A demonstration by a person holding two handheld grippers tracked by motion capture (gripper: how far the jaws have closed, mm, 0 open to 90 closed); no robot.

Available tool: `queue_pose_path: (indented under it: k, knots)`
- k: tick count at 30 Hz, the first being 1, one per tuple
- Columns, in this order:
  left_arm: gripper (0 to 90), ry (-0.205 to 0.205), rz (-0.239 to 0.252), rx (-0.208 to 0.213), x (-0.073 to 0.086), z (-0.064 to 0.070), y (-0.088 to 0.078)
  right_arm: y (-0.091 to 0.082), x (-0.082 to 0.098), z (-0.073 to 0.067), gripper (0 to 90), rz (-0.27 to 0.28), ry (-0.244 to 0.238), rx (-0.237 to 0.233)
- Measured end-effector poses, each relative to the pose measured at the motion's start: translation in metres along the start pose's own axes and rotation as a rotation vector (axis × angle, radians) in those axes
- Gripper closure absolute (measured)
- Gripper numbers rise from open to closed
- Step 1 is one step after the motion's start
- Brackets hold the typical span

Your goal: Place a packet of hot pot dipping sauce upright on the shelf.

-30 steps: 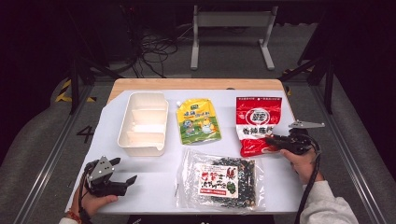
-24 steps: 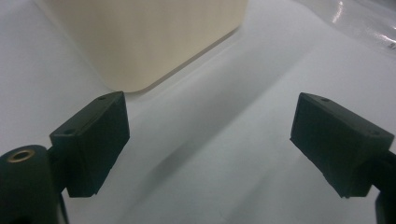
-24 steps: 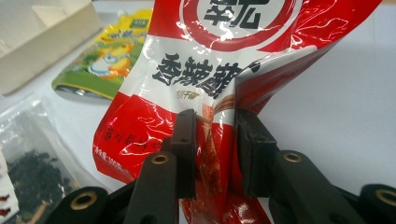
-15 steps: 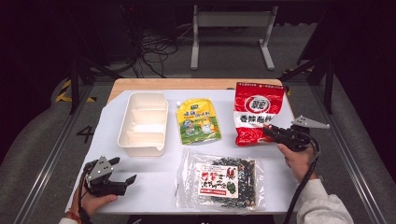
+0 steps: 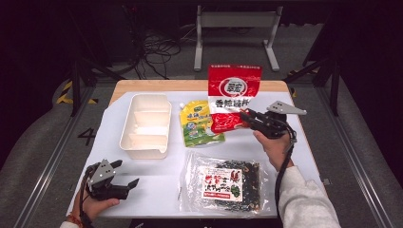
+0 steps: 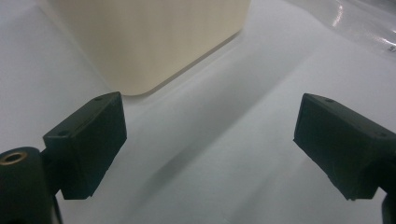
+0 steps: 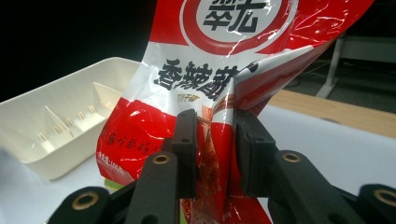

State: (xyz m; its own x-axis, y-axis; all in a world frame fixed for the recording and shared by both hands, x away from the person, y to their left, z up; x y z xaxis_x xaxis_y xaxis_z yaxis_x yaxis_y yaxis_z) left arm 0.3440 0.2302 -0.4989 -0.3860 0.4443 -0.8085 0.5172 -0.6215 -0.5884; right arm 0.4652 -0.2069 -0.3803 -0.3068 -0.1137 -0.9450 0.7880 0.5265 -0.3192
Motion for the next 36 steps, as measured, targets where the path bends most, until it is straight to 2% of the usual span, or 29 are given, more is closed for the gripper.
queue_pose_path:
  k: [2,6,10,12,20,31,36]
  knots:
    - [9.9,0.002,0.004,0.001,-0.001,0.0,0.0,0.004,-0.004,-0.004,70.5,0.001,-0.008,0.003]
    - [9.9,0.009,0.013,0.01,-0.002,0.002,0.0,0.022,-0.024,-0.024,70.6,0.025,-0.031,-0.007]
    - [9.9,0.008,0.016,0.012,-0.002,0.002,-0.001,0.036,-0.036,-0.037,70.6,0.036,-0.036,-0.021]
    - [9.9,0.006,0.018,0.012,-0.002,0.002,-0.002,0.039,-0.039,-0.041,70.6,0.043,-0.042,-0.022]
    - [10.1,-0.006,0.036,0.021,-0.002,0.003,-0.005,0.075,-0.054,-0.067,70.7,0.063,-0.06,-0.053]
    - [10.1,-0.017,0.044,0.019,0.003,0.005,-0.012,0.109,-0.063,-0.089,70.7,0.07,-0.086,-0.072]
    - [10.1,-0.049,0.051,0.007,0.009,0.003,-0.019,0.126,-0.068,-0.094,70.8,0.07,-0.088,-0.075]
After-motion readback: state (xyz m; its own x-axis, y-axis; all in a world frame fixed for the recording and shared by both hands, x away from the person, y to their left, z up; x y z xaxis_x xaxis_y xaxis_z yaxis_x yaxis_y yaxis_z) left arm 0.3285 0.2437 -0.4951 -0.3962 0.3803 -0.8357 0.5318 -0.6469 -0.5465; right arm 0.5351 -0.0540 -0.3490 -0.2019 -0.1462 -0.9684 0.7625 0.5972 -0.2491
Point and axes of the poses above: each handheld gripper's, and its own axes: y roughly forward along the jaws, x roughly out of its underside, z roughly to its right, the point moved 6 cm from there along y, roughly forward along the jaws, and after that the axes turned 6 degrees about x, right-handed, at the moved point
